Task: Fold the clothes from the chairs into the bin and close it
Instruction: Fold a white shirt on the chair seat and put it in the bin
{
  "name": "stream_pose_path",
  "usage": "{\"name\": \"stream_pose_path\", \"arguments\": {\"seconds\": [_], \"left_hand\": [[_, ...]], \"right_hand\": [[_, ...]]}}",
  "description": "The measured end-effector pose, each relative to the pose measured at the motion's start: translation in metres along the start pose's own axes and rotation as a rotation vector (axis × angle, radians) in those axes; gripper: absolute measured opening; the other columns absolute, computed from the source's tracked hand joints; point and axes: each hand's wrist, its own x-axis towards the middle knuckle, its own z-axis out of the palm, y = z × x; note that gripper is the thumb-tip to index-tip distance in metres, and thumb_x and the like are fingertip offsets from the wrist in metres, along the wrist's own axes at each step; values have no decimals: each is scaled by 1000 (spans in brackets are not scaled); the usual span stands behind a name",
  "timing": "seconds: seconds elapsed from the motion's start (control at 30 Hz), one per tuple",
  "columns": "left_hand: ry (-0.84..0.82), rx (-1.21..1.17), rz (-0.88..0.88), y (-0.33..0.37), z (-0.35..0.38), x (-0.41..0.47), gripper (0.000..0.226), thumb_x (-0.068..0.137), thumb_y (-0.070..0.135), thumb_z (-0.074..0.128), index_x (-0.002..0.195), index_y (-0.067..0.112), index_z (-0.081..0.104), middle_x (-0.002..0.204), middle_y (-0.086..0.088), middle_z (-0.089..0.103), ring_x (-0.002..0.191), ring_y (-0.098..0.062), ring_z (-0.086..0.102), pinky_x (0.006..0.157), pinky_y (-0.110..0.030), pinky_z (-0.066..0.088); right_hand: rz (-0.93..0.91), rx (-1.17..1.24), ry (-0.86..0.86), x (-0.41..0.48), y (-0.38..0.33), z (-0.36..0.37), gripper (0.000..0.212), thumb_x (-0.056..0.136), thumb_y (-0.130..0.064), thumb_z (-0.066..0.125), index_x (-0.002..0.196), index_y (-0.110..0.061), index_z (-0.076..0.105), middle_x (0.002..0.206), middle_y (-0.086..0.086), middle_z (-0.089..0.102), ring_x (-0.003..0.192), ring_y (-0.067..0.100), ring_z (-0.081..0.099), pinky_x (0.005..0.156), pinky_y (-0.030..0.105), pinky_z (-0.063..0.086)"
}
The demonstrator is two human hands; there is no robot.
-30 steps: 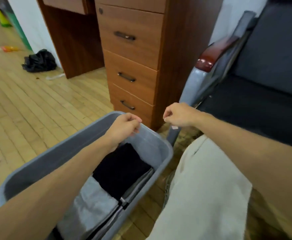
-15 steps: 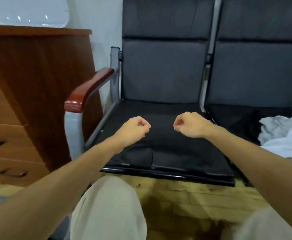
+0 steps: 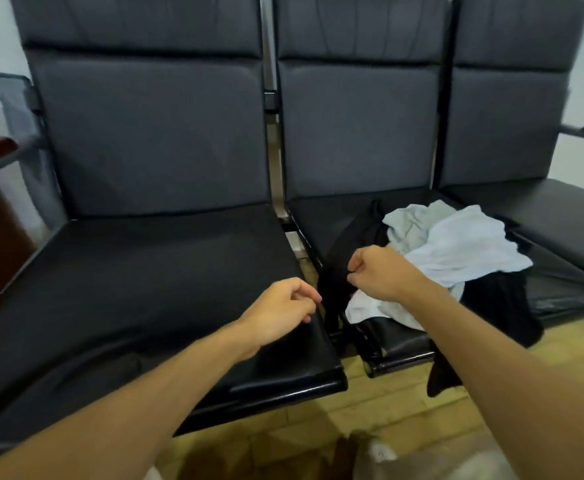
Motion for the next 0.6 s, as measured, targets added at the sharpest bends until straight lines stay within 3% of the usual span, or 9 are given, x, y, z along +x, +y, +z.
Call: {"name": "stream_pose_path", "arguments": {"seconds": [0.17, 0.27, 0.33, 0.4, 0.5, 0.6], "left_hand": [[10, 120, 64, 3, 24, 26, 15, 94, 20, 54, 101, 29, 64, 90, 8, 62, 82, -4, 58, 71, -17, 45], [57, 317, 147, 2, 37, 41, 18, 95, 32, 54, 112, 29, 61, 98, 11, 55, 90, -6, 55, 94, -28, 44], [91, 535, 200, 2, 46, 48, 32, 94, 46, 53, 119, 28, 58, 99, 13, 49, 100, -8, 51, 100, -31, 32], [112, 630, 228, 3, 54, 54, 34, 92, 52, 53, 115, 27, 57, 96, 13, 48, 101, -9, 50, 94, -29, 28], [210, 553, 275, 7, 62, 60, 14, 92, 42, 58, 94, 28, 59, 87, 13, 53, 91, -9, 54, 88, -29, 32], [222, 256, 237, 11, 63, 64, 13, 95, 33, 57, 90, 20, 59, 86, 7, 57, 80, -10, 54, 75, -26, 42]], "right_hand": [[97, -203, -85, -5, 50, -8, 46, 91, -29, 56, 134, -16, 51, 137, 9, 52, 126, 28, 47, 103, 39, 41], [134, -254, -240, -9, 66, -7, 60, 90, -41, 59, 144, -20, 40, 146, 7, 40, 134, 27, 39, 108, 37, 35], [111, -243, -228, -9, 71, -5, 54, 90, -37, 61, 138, -17, 49, 139, 7, 45, 127, 25, 46, 103, 34, 40], [109, -211, -160, -8, 75, -5, 38, 88, -29, 64, 124, -16, 60, 125, 5, 58, 112, 24, 55, 92, 32, 46], [125, -178, -119, -7, 77, -8, 22, 86, -16, 62, 107, -20, 65, 111, 4, 64, 98, 21, 59, 82, 30, 50], [144, -92, -93, -8, 76, -10, 34, 87, -7, 54, 118, -19, 61, 120, 5, 59, 105, 22, 58, 86, 31, 49]]}}
